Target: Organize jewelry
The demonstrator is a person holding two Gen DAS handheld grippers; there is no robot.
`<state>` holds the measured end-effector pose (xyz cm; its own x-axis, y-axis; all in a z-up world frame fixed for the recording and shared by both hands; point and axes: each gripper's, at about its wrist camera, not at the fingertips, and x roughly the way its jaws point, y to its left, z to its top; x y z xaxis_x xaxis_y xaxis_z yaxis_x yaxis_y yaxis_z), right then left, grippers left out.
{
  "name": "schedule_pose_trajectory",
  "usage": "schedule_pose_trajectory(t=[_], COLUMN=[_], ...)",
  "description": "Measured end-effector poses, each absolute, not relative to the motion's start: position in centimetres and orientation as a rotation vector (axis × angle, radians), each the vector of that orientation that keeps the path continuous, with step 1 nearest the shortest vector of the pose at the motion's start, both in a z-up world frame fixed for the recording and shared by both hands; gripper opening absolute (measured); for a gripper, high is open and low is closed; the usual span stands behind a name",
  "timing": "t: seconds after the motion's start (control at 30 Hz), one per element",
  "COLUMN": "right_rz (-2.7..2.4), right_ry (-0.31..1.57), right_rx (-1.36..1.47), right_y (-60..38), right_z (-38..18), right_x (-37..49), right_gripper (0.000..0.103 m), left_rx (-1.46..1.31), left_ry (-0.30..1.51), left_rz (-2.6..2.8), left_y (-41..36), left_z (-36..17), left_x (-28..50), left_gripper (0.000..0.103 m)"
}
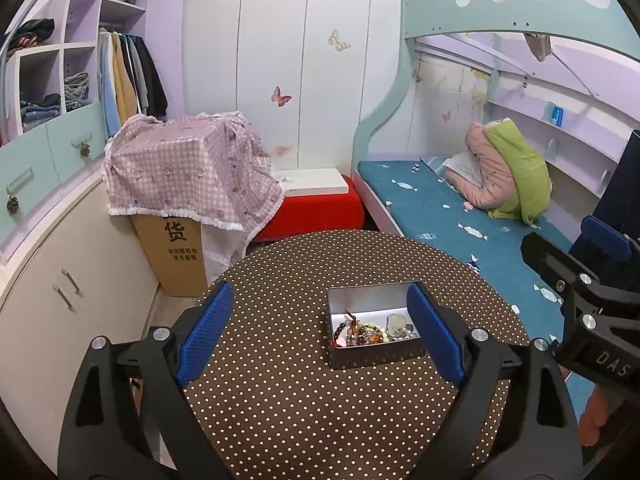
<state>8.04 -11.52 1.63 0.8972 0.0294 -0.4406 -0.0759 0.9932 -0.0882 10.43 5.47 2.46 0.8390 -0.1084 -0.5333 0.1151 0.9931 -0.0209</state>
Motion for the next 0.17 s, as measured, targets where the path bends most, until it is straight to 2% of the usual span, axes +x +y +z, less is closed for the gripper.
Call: schedule_pose_trajectory(t=[0.17], right_rz=[0.052], right_ry=[0.453], right_rx=[-0.104], right_y=[-11.49], right_z=[1.64], right_x=[7.97], right_gripper=[0.095], left_rx=[0.009], left_ry=[0.567], left_rz=[-0.124], left_y=[5.3], left_z=[2.46], left_x=[10.34], left_gripper=[0.089])
